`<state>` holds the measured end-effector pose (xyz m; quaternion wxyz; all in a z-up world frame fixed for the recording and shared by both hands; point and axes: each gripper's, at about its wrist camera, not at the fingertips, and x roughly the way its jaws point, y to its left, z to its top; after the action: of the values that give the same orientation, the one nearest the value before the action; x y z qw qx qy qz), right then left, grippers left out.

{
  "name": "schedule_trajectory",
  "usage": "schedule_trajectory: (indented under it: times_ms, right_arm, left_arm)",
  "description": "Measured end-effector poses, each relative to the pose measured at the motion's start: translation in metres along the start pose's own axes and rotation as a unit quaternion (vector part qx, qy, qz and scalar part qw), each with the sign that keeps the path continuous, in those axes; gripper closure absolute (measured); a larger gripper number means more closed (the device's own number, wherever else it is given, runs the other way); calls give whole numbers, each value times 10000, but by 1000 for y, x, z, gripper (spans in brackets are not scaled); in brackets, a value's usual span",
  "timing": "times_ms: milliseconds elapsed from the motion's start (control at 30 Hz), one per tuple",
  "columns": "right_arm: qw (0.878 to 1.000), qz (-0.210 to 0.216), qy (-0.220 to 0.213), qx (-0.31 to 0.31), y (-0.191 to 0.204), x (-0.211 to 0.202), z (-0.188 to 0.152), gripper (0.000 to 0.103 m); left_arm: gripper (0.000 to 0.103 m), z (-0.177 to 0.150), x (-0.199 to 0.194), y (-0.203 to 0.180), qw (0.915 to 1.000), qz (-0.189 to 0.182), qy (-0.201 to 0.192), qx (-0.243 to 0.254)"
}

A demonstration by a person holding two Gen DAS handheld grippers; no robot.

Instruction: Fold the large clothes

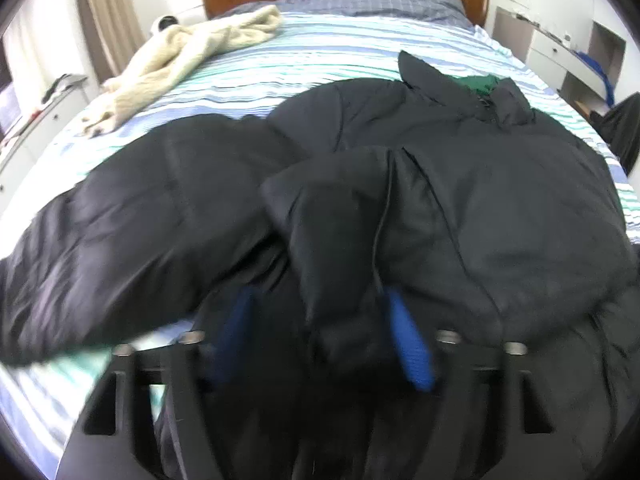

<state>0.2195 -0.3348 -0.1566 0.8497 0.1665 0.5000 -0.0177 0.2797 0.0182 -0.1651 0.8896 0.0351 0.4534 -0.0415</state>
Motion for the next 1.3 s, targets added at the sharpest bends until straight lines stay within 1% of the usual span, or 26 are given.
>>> schedule_trajectory:
  times_ms: [33, 67, 100, 133, 167, 200, 233, 300, 367, 433, 500, 600, 767, 933, 1000, 1100, 1167, 1233, 1300]
  right_arm:
    - [9999, 9, -89, -138, 6, -11, -7, 66]
    - [9994, 60, -157, -299, 10, -25, -19, 64]
    - [9989, 102, -173, -416, 14, -37, -32, 55]
    - [9987, 110, -179, -469, 15, -45, -41, 43]
    - [9984, 112, -197, -522, 16, -58, -56, 37]
    - [9980, 111, -251, -565, 17, -68, -67, 29]
    - [9974, 93, -351, -626, 18, -79, -78, 26]
    - [9953, -43, -567, -781, 23, -97, -98, 26]
    - [9938, -178, -734, -814, 31, -109, -112, 26]
    - [9936, -198, -846, -726, 38, -117, -123, 26]
    - [9932, -128, -951, -656, 45, -125, -130, 26]
    - [9914, -40, -1018, -821, 60, -131, -141, 26]
    - [9885, 9, -941, -1182, 85, -130, -160, 26]
    - [9854, 185, -909, -1430, 107, -135, -179, 26]
    - [9848, 278, -859, -1484, 114, -134, -185, 26]
    - [9827, 288, -812, -1637, 122, -132, -194, 26]
    - [9810, 270, -813, -1739, 125, -132, -199, 26]
    - [9807, 245, -781, -1773, 125, -133, -202, 26]
    - [9814, 232, -775, -1739, 122, -133, -203, 26]
  left_arm:
    - [23, -6, -13, 1, 10000, -80, -30, -18]
    - [18, -11, -23, 2, 9998, -182, -32, -33]
    - [17, -19, -39, 4, 9995, -292, -59, -84]
    - [16, -25, -49, 4, 9993, -350, -90, -117]
    - [14, -32, -60, 4, 9990, -408, -124, -141]
    - [12, -39, -71, 4, 9987, -454, -160, -165]
    - [10, -47, -82, 4, 9985, -469, -198, -187]
    - [9, -65, -98, 4, 9986, -429, -239, -206]
    - [9, -80, -108, 1, 9990, -361, -190, -199]
    - [9, -92, -114, 1, 9992, -317, -132, -190]
    - [9, -101, -120, 2, 9993, -290, -98, -224]
    - [9, -108, -126, 5, 9992, -280, -47, -288]
    - [9, -116, -135, 14, 9993, -133, -47, -339]
    - [9, -118, -144, 33, 9986, -43, -101, -514]
    - [7, -117, -147, 46, 9980, -47, -125, -612]
    - [3, -112, -147, 81, 9949, -177, -193, -977]
    - [3, -108, -142, 110, 9913, -60, -221, -1299]
    - [3, -103, -133, 141, 9853, 34, -225, -1692]
    - [3, -99, -122, 174, 9750, -21, -194, -2212]
